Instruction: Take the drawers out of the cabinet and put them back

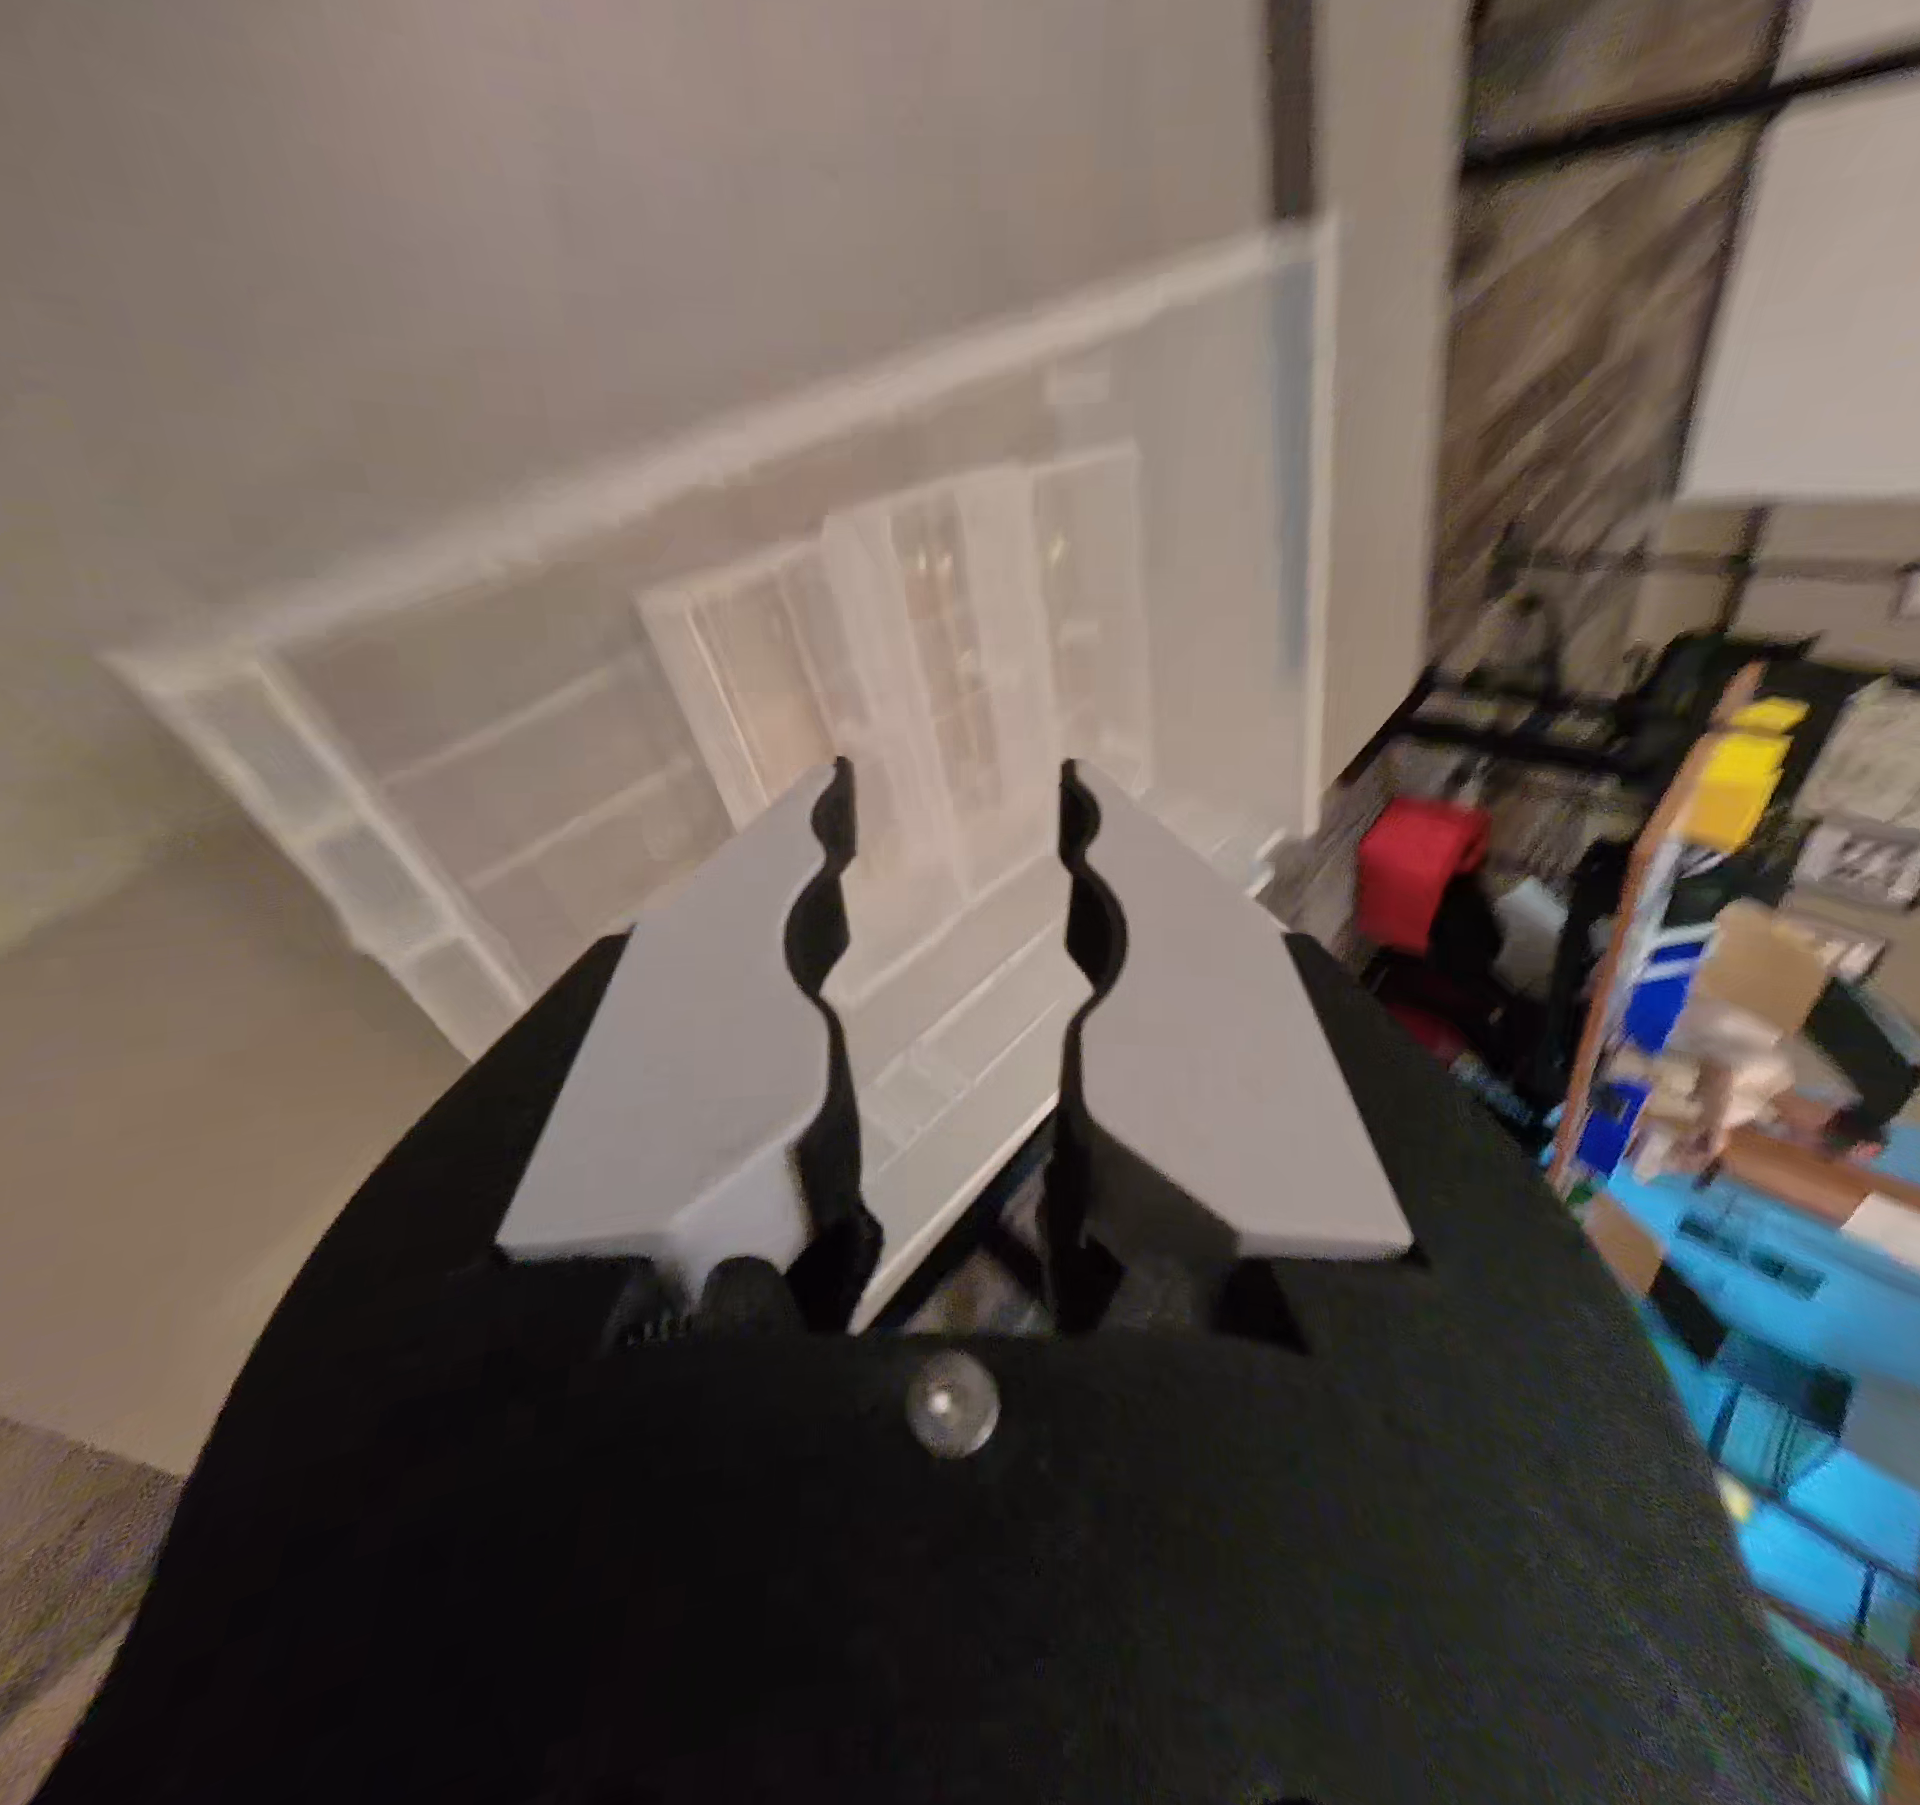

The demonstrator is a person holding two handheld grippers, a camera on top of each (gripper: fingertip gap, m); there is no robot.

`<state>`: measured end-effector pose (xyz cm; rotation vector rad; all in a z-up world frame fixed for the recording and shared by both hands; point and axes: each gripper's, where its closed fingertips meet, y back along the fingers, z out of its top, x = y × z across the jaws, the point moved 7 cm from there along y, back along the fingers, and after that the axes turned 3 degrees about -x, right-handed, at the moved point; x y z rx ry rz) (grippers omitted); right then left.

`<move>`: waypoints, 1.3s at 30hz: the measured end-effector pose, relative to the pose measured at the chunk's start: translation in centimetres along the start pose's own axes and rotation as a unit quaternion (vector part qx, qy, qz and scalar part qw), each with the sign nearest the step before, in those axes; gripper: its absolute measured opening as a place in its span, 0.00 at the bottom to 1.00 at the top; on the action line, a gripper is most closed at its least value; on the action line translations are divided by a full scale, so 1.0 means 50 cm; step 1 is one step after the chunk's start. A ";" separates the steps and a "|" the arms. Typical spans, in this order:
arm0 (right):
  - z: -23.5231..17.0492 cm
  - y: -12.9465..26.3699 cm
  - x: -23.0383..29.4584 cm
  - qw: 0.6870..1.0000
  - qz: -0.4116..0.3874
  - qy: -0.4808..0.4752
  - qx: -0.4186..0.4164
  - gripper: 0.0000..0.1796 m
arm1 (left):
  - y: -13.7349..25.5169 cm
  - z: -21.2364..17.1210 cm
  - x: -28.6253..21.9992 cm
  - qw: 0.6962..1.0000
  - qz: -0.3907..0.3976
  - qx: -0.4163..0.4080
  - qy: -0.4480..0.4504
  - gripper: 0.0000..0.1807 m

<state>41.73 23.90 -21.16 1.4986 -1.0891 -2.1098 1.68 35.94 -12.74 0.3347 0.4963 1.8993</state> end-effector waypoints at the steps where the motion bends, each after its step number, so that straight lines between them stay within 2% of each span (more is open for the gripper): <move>1: 0.032 0.039 0.008 0.999 -0.019 0.009 -0.041 0.18 | 0.000 0.000 0.000 1.000 0.000 0.000 0.000 0.10; 4: 0.151 0.142 0.077 0.980 -0.050 0.066 -0.183 0.20 | 0.000 0.000 0.000 1.000 0.000 0.000 0.000 0.10; 6: 0.234 0.169 0.149 0.959 -0.057 0.113 -0.252 0.21 | -0.001 0.000 0.000 1.000 0.001 0.000 0.000 0.10; 9: 0.338 0.143 0.264 0.932 -0.074 0.184 -0.304 0.21 | 0.000 0.000 0.000 1.000 0.002 -0.001 0.001 0.10; 12: 0.417 0.089 0.353 0.909 -0.089 0.203 -0.353 0.20 | 0.000 0.000 0.000 1.000 0.003 -0.001 0.002 0.10; 16: 0.481 0.022 0.400 0.890 -0.148 0.238 -0.359 0.19 | 0.000 0.000 0.001 1.000 0.003 -0.001 0.002 0.10; 21: 0.521 -0.033 0.397 0.882 -0.188 0.248 -0.354 0.14 | 0.000 0.000 0.001 1.000 0.003 -0.002 0.002 0.10; 22: 0.527 -0.037 0.396 0.879 -0.196 0.248 -0.357 0.11 | 0.000 0.000 0.001 1.000 0.003 -0.002 0.002 0.10; 25: 0.534 -0.040 0.394 0.877 -0.201 0.247 -0.360 0.10 | 0.000 0.000 0.001 1.000 0.003 -0.002 0.002 0.10; 28: 0.528 -0.034 0.398 0.884 -0.180 0.239 -0.360 0.07 | 0.000 0.000 0.001 1.000 0.002 -0.002 0.002 0.10; 39: 0.462 0.044 0.463 0.881 -0.159 0.239 -0.377 0.07 | 0.000 0.000 0.001 1.000 0.002 -0.002 0.002 0.10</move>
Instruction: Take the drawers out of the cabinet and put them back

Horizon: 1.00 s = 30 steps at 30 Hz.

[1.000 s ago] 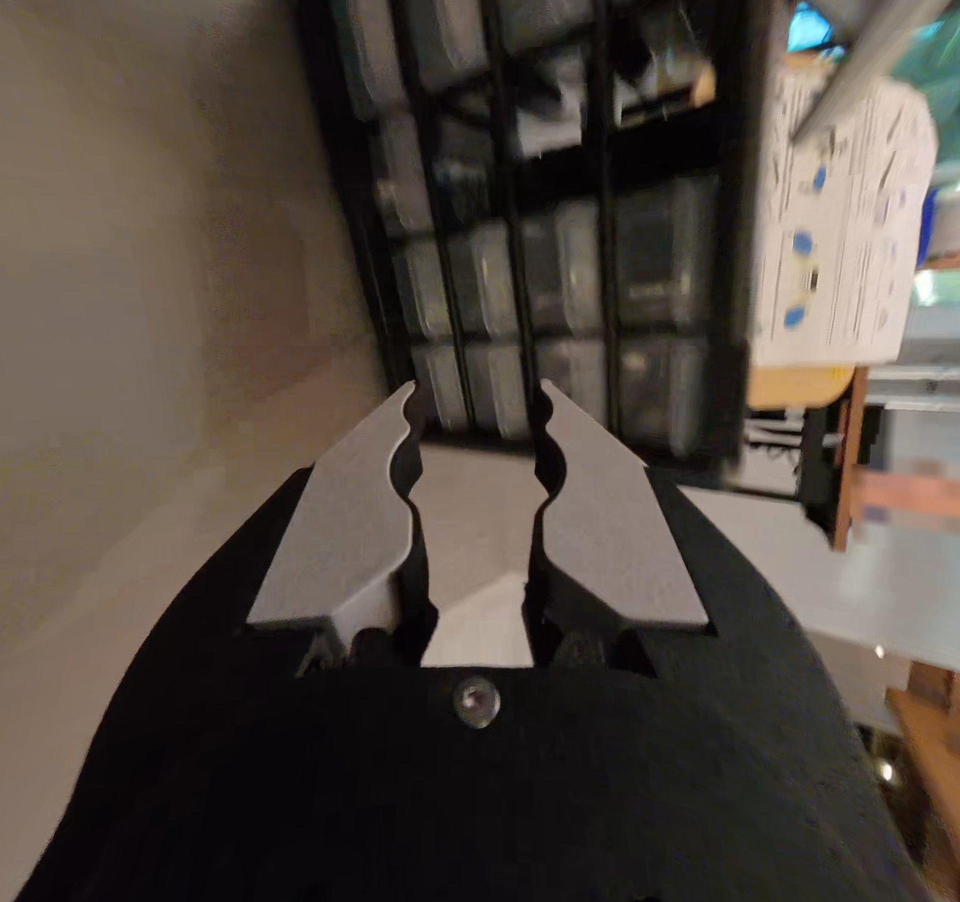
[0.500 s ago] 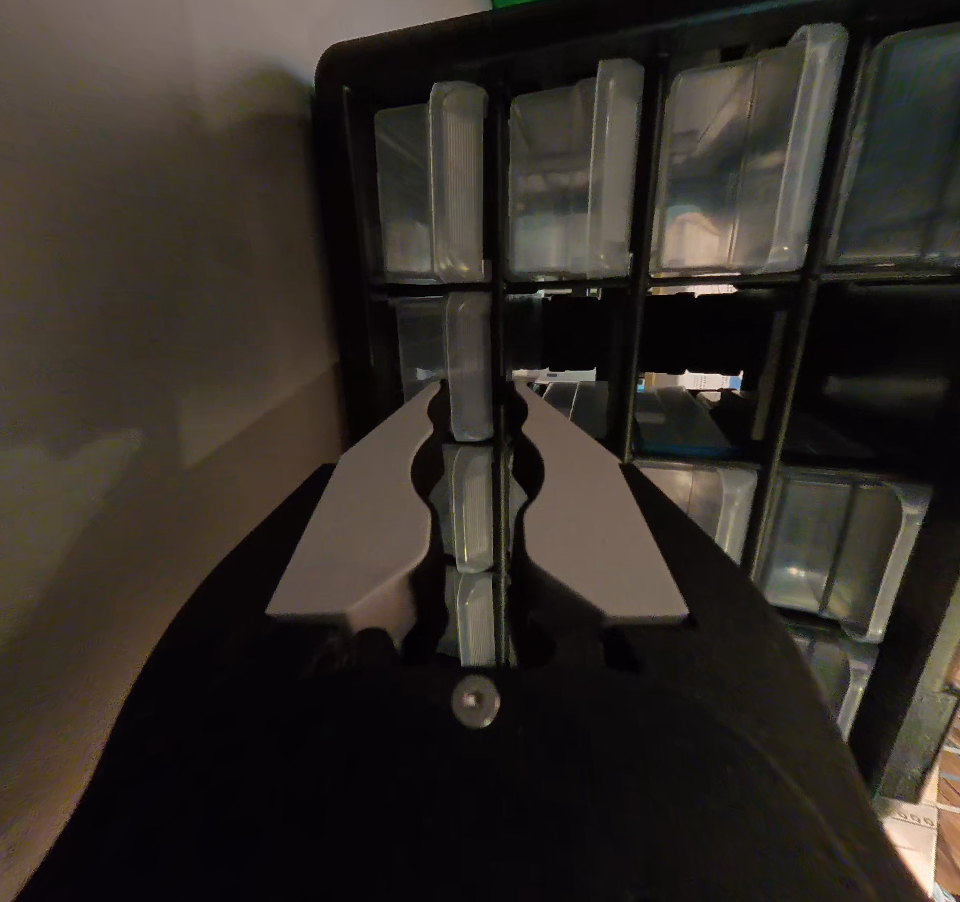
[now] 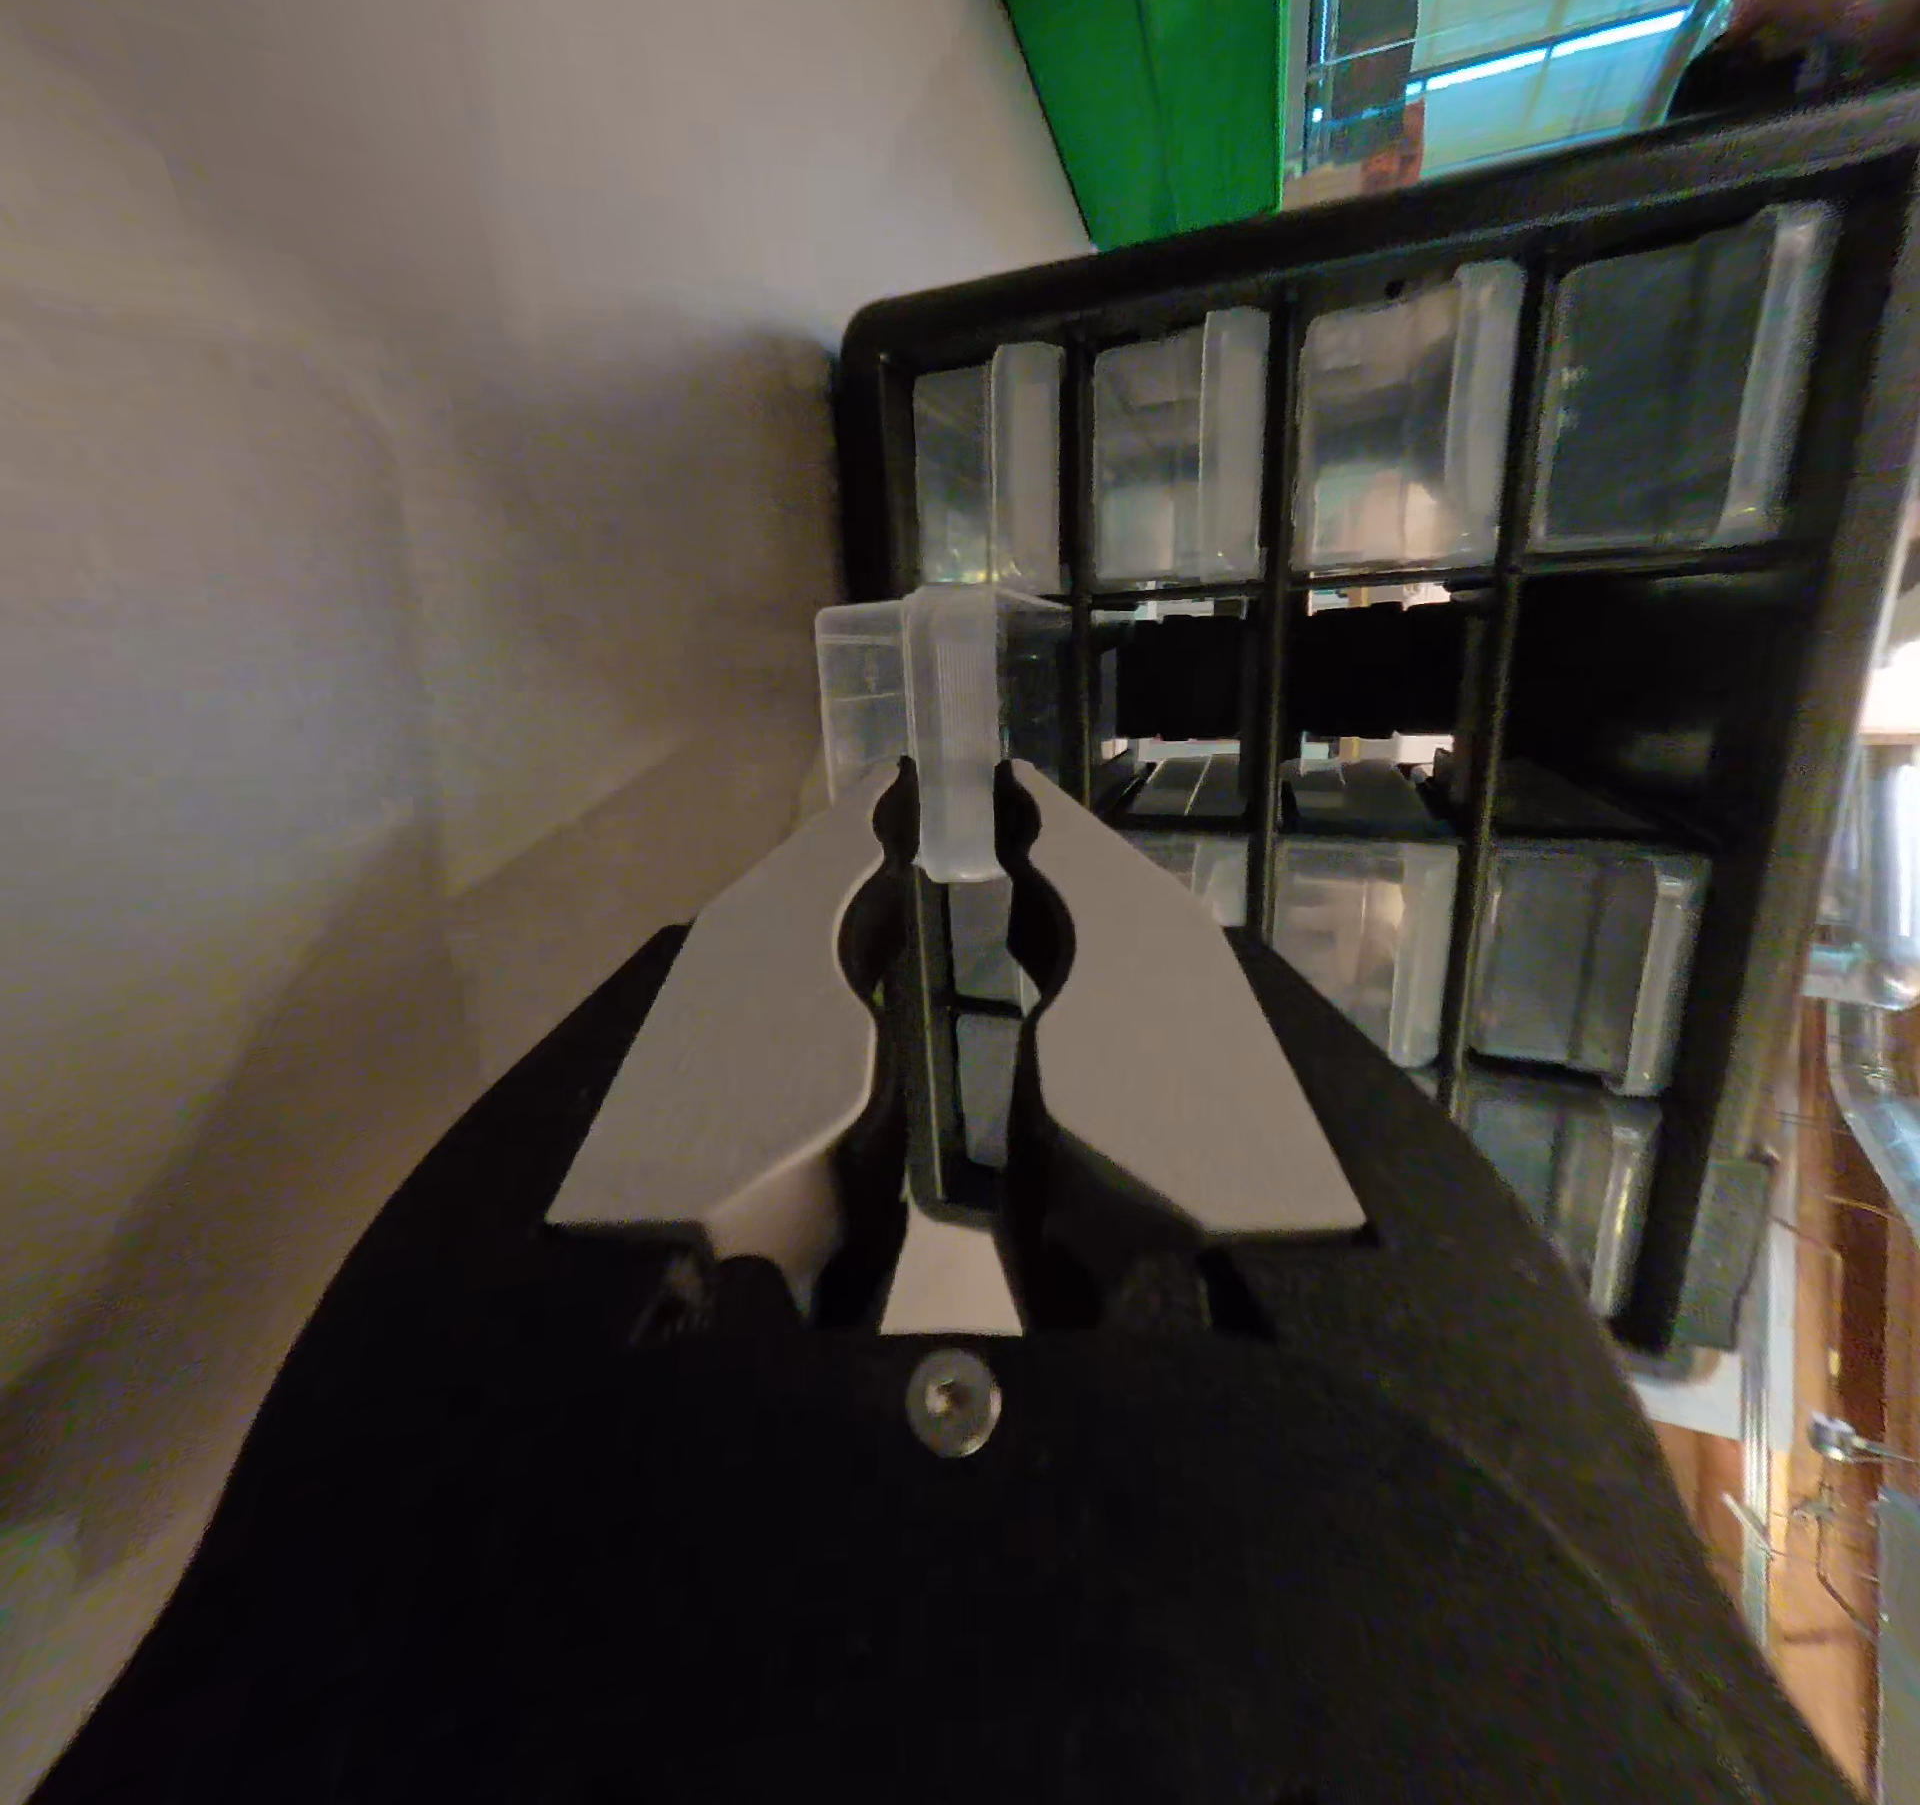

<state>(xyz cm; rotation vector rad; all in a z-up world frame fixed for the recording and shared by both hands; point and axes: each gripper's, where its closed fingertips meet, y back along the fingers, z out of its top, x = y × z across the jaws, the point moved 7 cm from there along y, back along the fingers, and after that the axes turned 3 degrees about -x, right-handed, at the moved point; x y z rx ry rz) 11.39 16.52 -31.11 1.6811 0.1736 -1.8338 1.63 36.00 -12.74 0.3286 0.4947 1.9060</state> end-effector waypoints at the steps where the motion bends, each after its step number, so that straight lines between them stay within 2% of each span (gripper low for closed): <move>1: 0.004 0.012 0.003 1.000 0.002 -0.003 -0.002 0.07 | 0.000 0.000 0.000 1.000 0.000 0.000 0.000 0.10; 13: 0.036 0.116 0.005 1.000 -0.005 -0.012 -0.017 0.05 | 0.000 0.000 0.000 1.000 0.002 0.000 0.002 0.09; 23: -0.027 0.181 -0.028 0.999 0.016 -0.027 0.009 0.03 | 0.000 0.000 0.000 1.000 0.003 0.001 0.002 0.09; 26: -0.054 0.208 -0.023 0.999 0.012 -0.006 0.032 0.03 | 0.000 0.000 0.000 1.000 0.002 0.001 0.002 0.09; 30: -0.101 0.233 0.008 0.996 0.056 -0.013 0.068 0.04 | 0.000 0.000 0.000 1.000 0.002 0.001 0.001 0.09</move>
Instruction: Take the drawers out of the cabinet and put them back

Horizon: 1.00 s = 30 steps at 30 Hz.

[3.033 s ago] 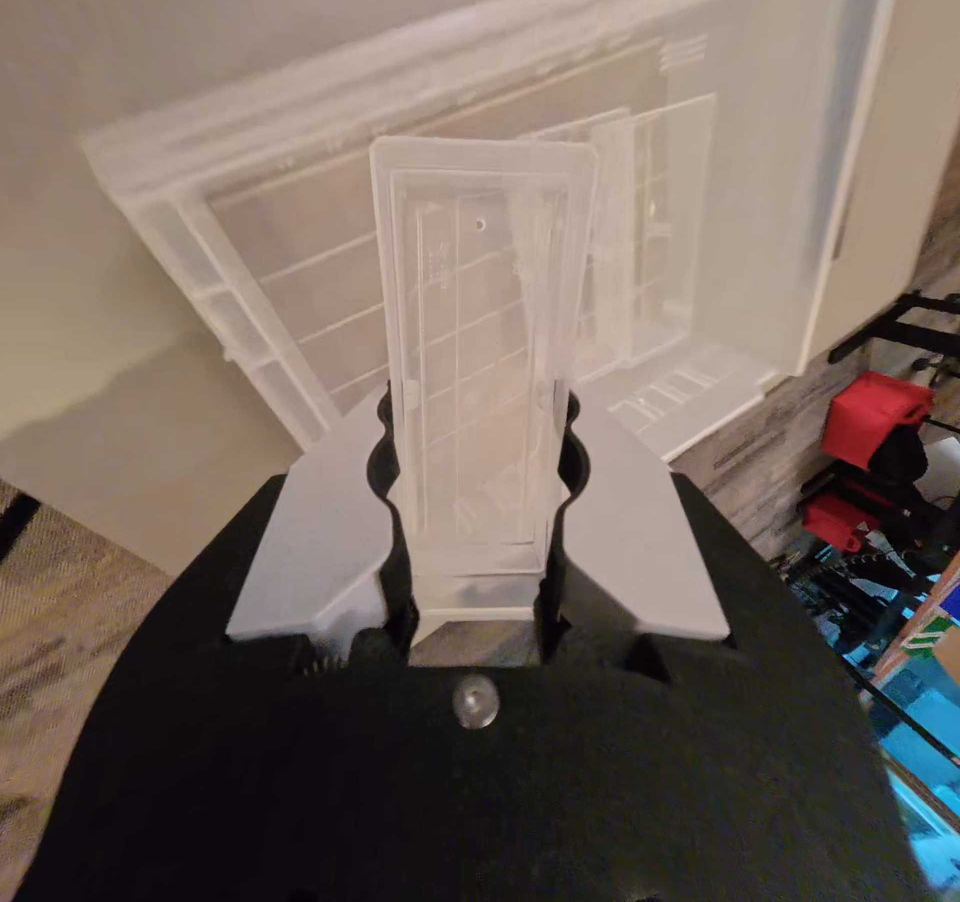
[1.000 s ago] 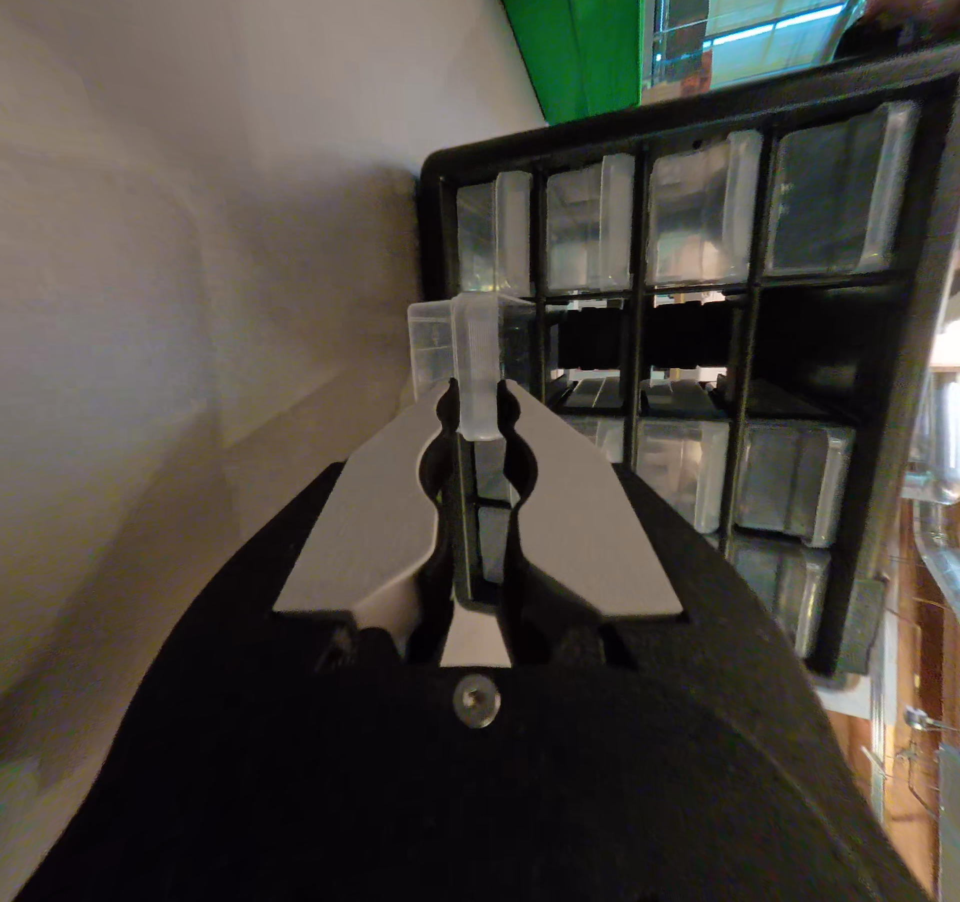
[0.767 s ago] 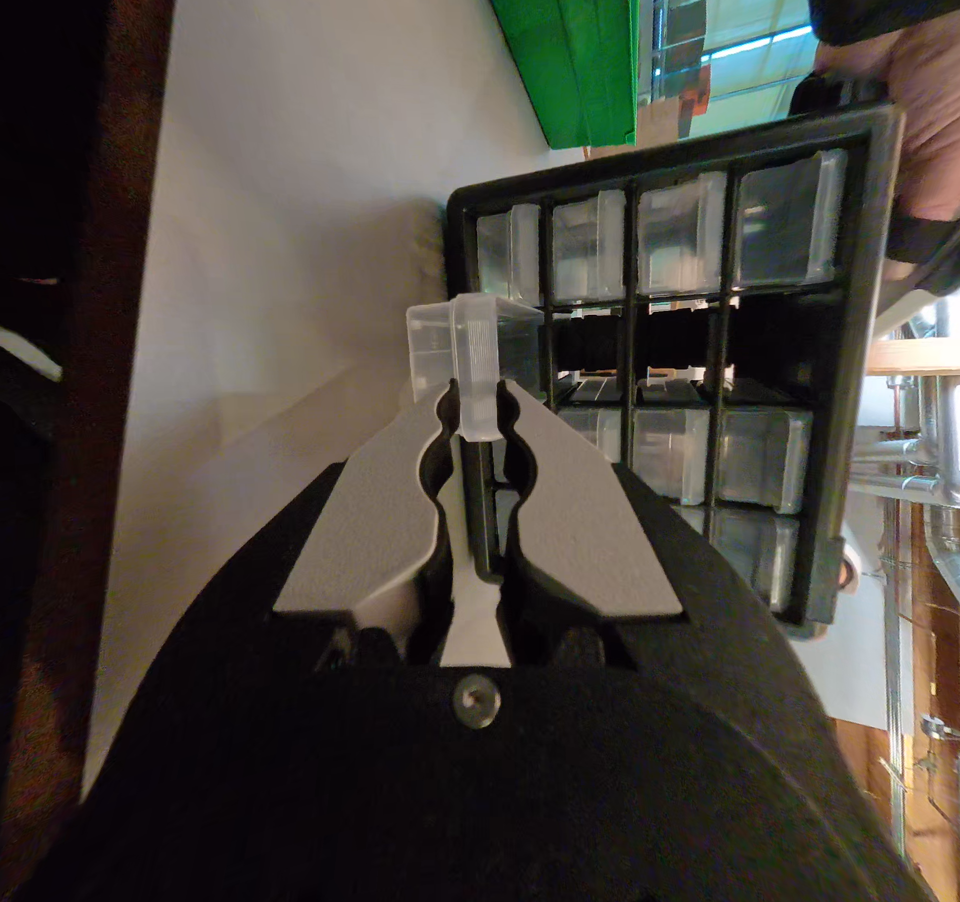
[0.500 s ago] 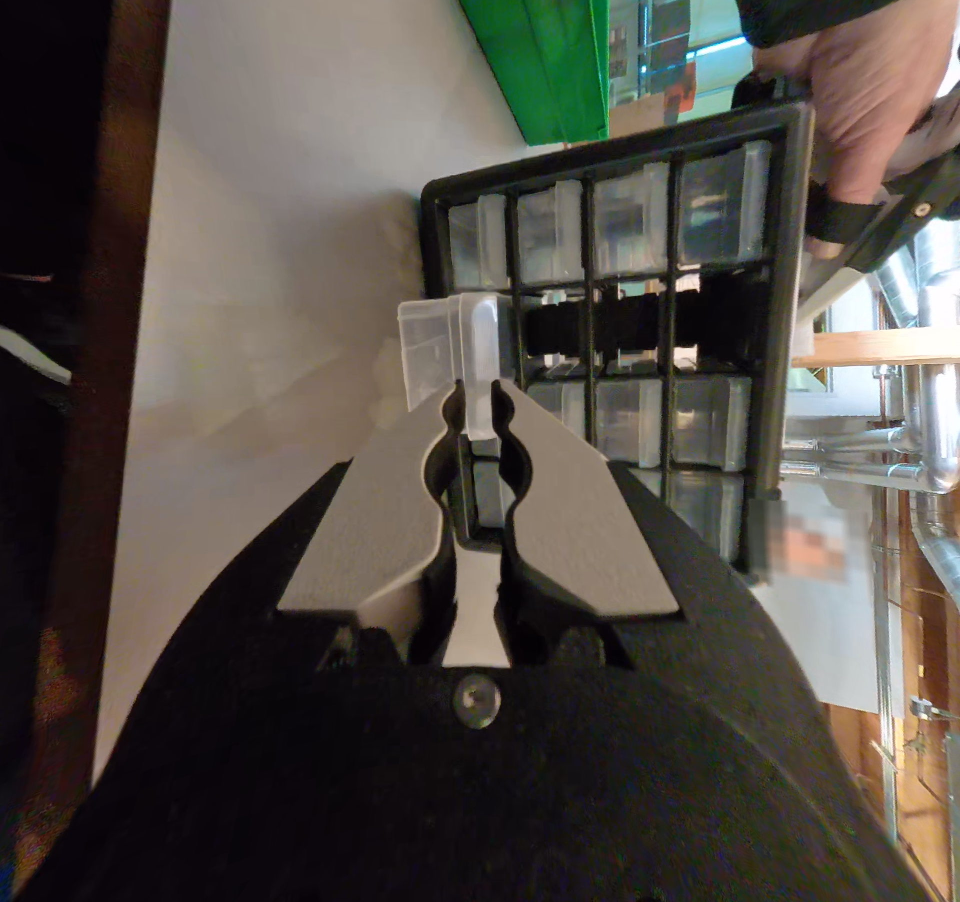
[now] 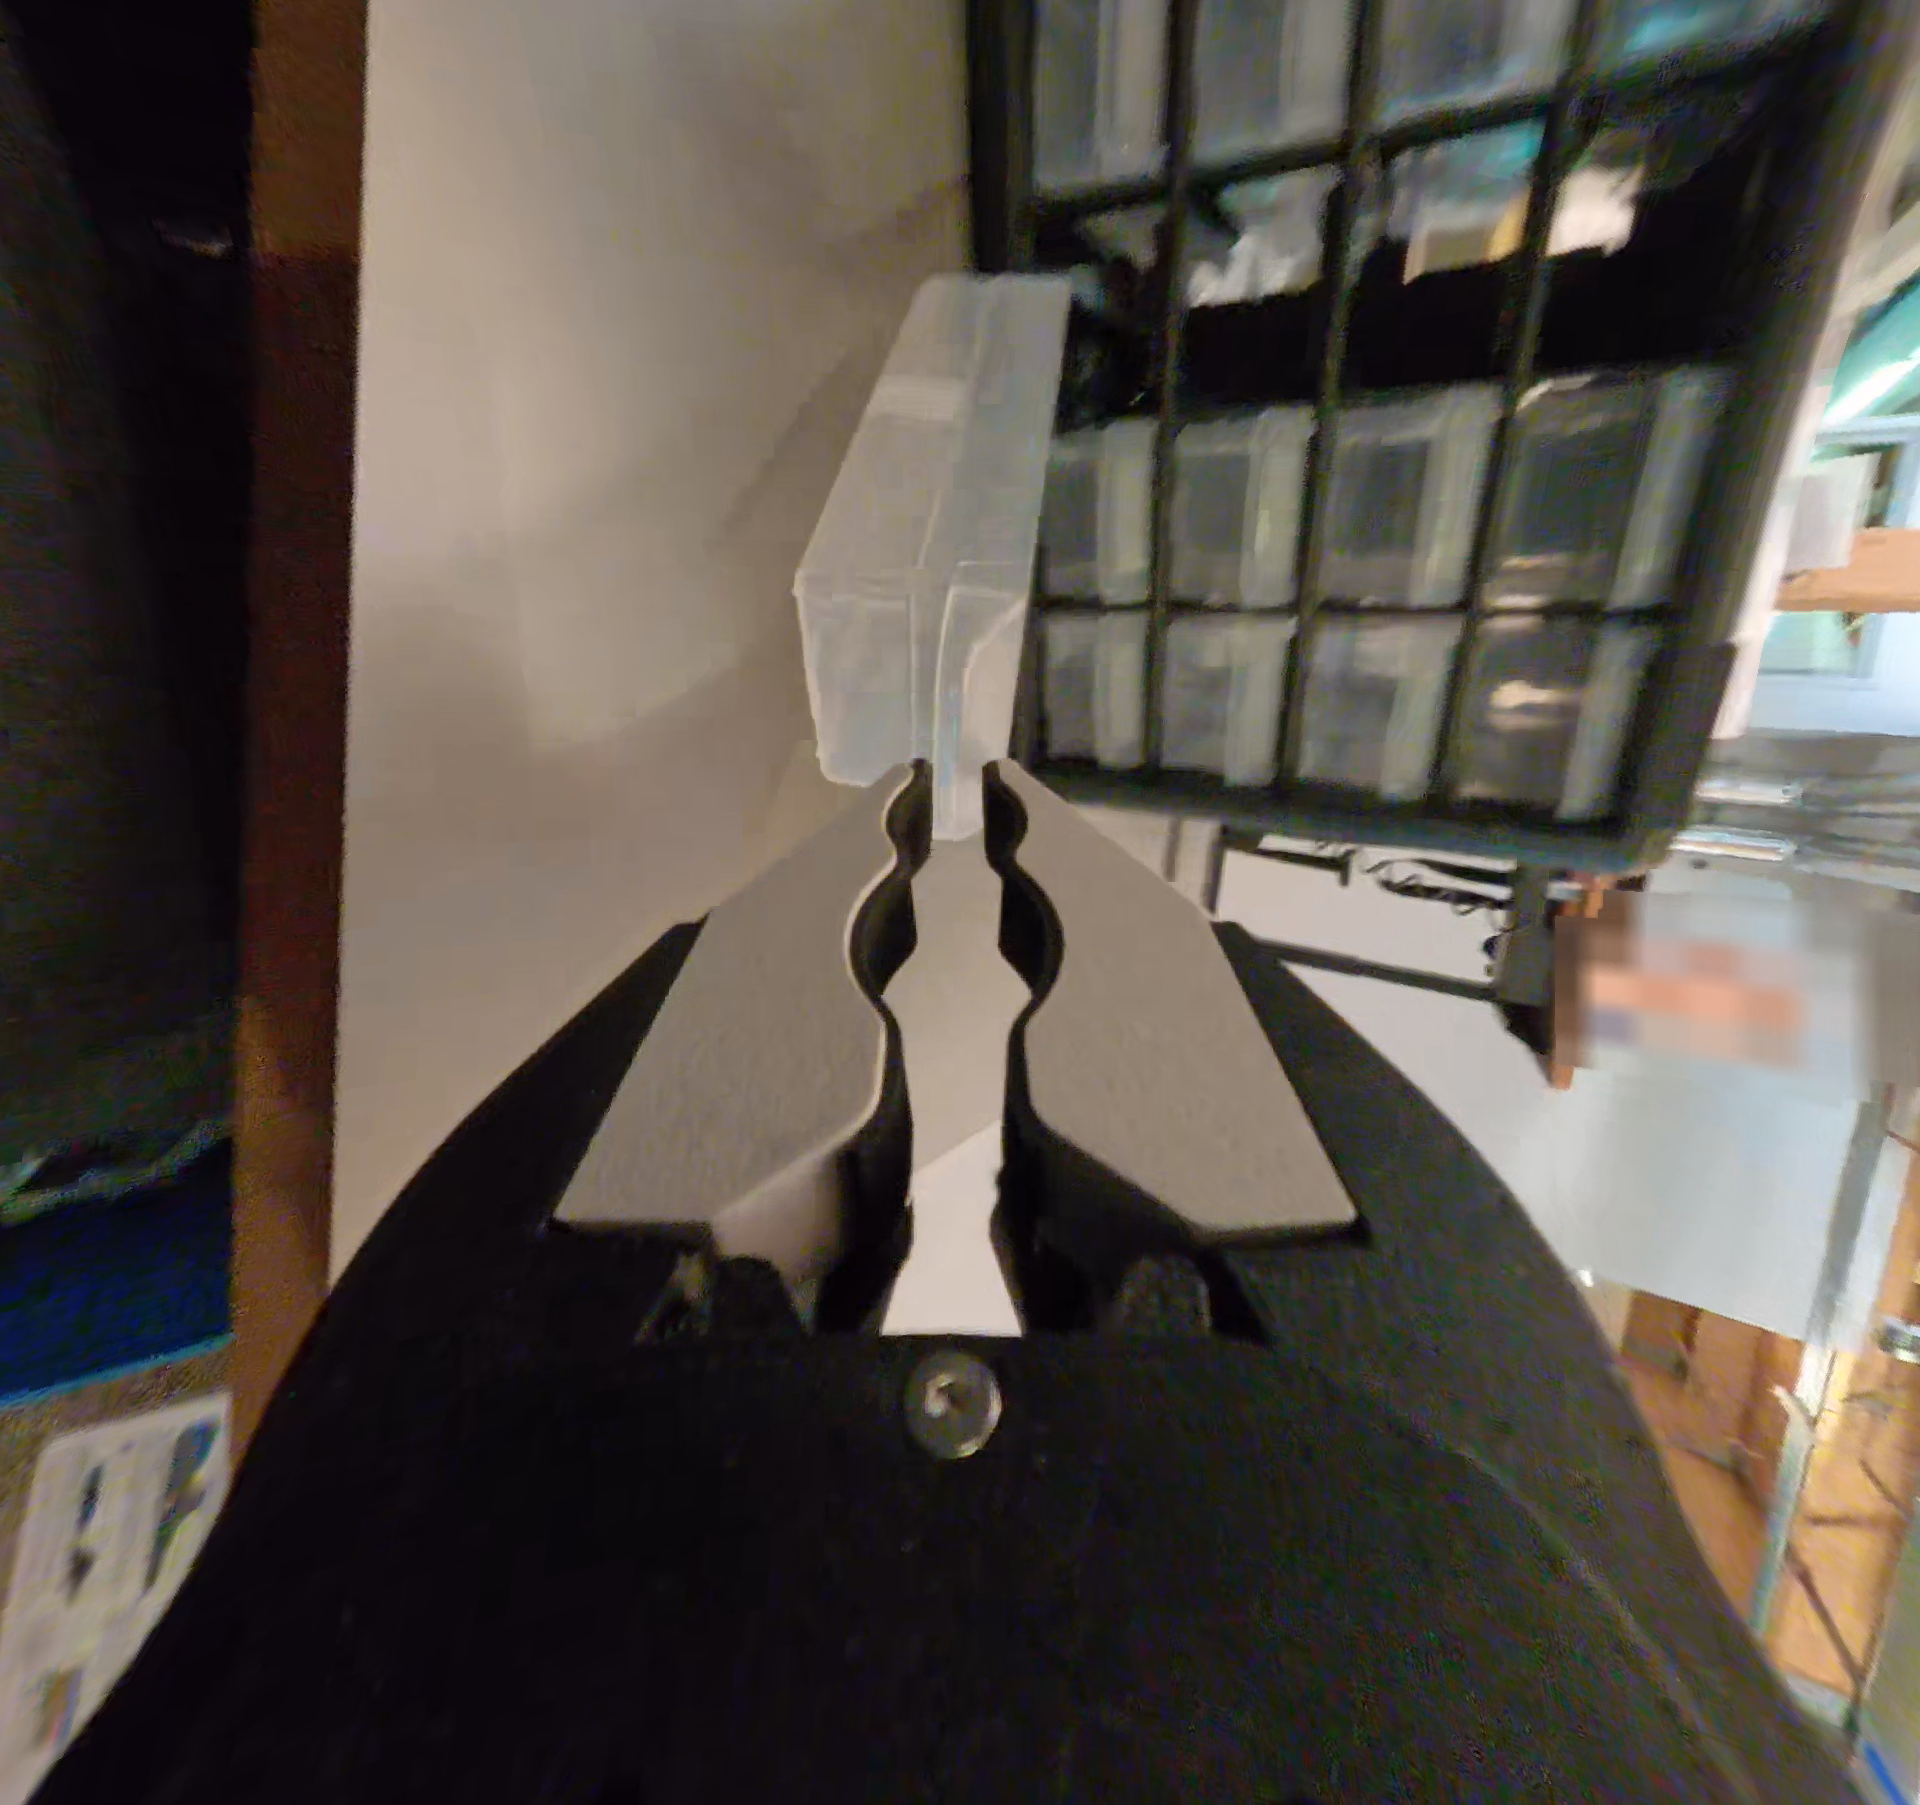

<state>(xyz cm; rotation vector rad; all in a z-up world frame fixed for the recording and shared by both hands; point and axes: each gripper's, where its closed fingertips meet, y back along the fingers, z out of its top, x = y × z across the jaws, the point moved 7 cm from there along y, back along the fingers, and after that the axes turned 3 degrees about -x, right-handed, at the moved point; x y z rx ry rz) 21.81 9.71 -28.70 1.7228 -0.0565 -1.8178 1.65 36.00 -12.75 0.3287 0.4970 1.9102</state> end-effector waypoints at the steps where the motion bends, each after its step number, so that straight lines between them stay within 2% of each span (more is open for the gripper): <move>1: -0.015 0.001 0.010 1.000 0.017 -0.002 0.015 0.04 | 0.000 0.000 0.000 1.000 0.000 0.000 0.000 0.09; 4: -0.044 0.011 0.027 0.998 0.050 -0.016 0.032 0.07 | 0.000 0.000 0.000 1.000 0.000 0.000 -0.001 0.09; 5: -0.052 0.014 0.028 0.997 0.062 -0.026 0.041 0.11 | 0.000 0.000 0.000 1.000 0.000 0.000 -0.001 0.09; 6: -0.058 0.017 0.025 0.995 0.070 -0.046 0.049 0.21 | 0.000 0.000 0.000 1.000 0.000 0.000 -0.001 0.09; 9: -0.045 0.025 -0.003 0.979 0.117 -0.164 0.029 0.32 | 0.000 0.000 0.000 1.000 0.000 0.000 -0.001 0.09; 11: -0.028 0.015 -0.035 0.956 0.138 -0.257 0.028 0.41 | 0.000 0.000 0.000 1.000 0.000 0.000 -0.001 0.09; 14: -0.004 -0.031 -0.067 0.894 0.200 -0.397 0.043 0.49 | 0.000 0.000 0.000 1.000 0.000 0.000 0.000 0.09; 17: 0.016 -0.095 -0.054 0.865 0.253 -0.428 0.072 0.50 | 0.000 0.000 0.000 1.000 0.001 -0.001 0.000 0.09; 20: 0.014 -0.148 -0.026 0.856 0.281 -0.418 0.119 0.46 | 0.000 0.000 0.000 1.000 0.001 -0.001 0.000 0.09; 22: 0.006 -0.164 -0.019 0.861 0.280 -0.401 0.139 0.42 | 0.000 0.000 0.000 1.000 0.000 -0.001 -0.001 0.09; 26: -0.005 -0.142 -0.036 0.875 0.279 -0.376 0.126 0.34 | 0.000 0.000 -0.001 1.000 -0.002 -0.001 -0.002 0.09; 30: -0.053 -0.057 -0.113 0.896 0.250 -0.356 0.090 0.31 | 0.001 0.000 -0.001 1.000 -0.001 -0.001 -0.002 0.09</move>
